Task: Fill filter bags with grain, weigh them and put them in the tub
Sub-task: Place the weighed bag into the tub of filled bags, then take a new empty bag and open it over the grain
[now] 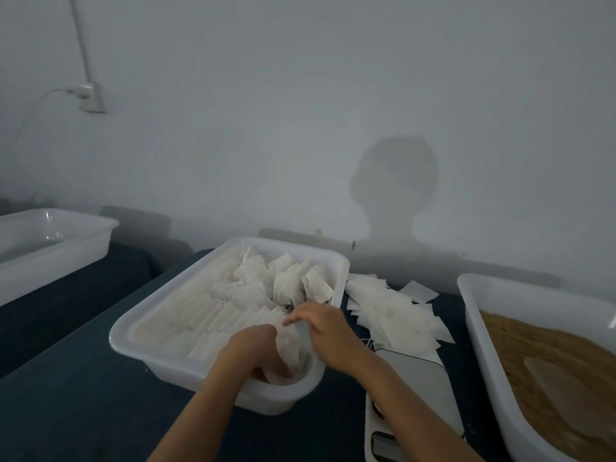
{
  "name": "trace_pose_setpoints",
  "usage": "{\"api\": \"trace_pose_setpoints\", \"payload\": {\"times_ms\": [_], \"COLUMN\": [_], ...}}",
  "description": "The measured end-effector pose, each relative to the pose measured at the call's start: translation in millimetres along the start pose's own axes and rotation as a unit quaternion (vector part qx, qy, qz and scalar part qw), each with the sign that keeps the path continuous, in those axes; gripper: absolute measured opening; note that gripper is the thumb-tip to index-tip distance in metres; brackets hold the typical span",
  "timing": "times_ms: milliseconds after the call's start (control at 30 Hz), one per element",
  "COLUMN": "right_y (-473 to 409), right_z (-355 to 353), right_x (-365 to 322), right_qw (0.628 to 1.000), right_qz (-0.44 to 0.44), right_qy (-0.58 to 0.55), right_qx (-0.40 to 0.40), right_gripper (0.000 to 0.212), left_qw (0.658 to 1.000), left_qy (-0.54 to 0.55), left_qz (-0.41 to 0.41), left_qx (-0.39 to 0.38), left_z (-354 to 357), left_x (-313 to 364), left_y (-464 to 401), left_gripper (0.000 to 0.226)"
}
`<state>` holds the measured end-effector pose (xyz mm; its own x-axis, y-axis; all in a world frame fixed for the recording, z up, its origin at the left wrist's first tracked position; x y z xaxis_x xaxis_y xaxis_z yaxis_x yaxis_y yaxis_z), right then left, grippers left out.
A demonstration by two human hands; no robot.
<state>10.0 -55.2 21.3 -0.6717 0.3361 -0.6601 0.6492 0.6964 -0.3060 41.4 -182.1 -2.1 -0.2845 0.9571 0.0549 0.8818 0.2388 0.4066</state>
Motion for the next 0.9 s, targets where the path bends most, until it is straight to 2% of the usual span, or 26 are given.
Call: {"api": "trace_pose_setpoints", "payload": {"times_ms": [100, 167, 233, 300, 367, 400, 467, 533, 667, 767, 900], "right_y": [8, 14, 21, 28, 33, 34, 37, 40, 42, 43, 45], "right_z": [-32, -55, -73, -81, -79, -76, -69, -63, -65, -70, -79], "right_x": [21, 45, 74, 100, 117, 123, 132, 137, 139, 139, 136], "right_qw": [0.983, 0.956, 0.929, 0.912, 0.896, 0.888, 0.877, 0.87, 0.875, 0.886, 0.892], "right_qz": [0.045, 0.112, 0.209, 0.316, 0.397, 0.424, 0.455, 0.464, 0.443, 0.418, 0.397], "right_qy": [-0.077, -0.056, 0.001, 0.057, 0.096, 0.103, 0.114, 0.145, 0.173, 0.172, 0.182], "right_qx": [0.161, 0.266, 0.304, 0.255, 0.173, 0.144, 0.108, 0.083, 0.09, 0.101, 0.116], "right_gripper": [0.038, 0.029, 0.02, 0.03, 0.06, 0.072, 0.08, 0.072, 0.036, 0.027, 0.026], "left_qw": [0.997, 0.989, 0.977, 0.959, 0.943, 0.939, 0.939, 0.94, 0.945, 0.942, 0.928], "left_qy": [-0.036, -0.034, -0.018, -0.003, 0.019, 0.031, 0.045, 0.049, 0.051, 0.056, 0.07], "left_qz": [0.001, -0.006, -0.027, -0.044, -0.035, -0.024, -0.004, 0.011, 0.025, 0.029, 0.031], "left_qx": [0.074, 0.141, 0.208, 0.28, 0.332, 0.342, 0.342, 0.337, 0.324, 0.33, 0.366], "left_z": [-9, -17, -24, -32, -38, -40, -41, -39, -33, -32, -36], "left_x": [2, 4, 8, 14, 23, 28, 36, 42, 44, 42, 45], "left_y": [1, 2, 3, 4, 4, 4, 3, 0, -5, -6, -2], "left_gripper": [0.044, 0.059, 0.059, 0.048, 0.036, 0.032, 0.029, 0.026, 0.021, 0.018, 0.013]}}
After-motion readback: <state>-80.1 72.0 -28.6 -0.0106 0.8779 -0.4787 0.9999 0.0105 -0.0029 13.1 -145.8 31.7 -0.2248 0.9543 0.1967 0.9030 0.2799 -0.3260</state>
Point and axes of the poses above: each hand's wrist, its own y-axis away from the middle knuckle, its own z-axis out of the palm, x = y × z, the point moved 3 cm from there along -y, towards the middle knuckle, and after that the axes turned 11 degrees about -y, right-handed, at the moved point
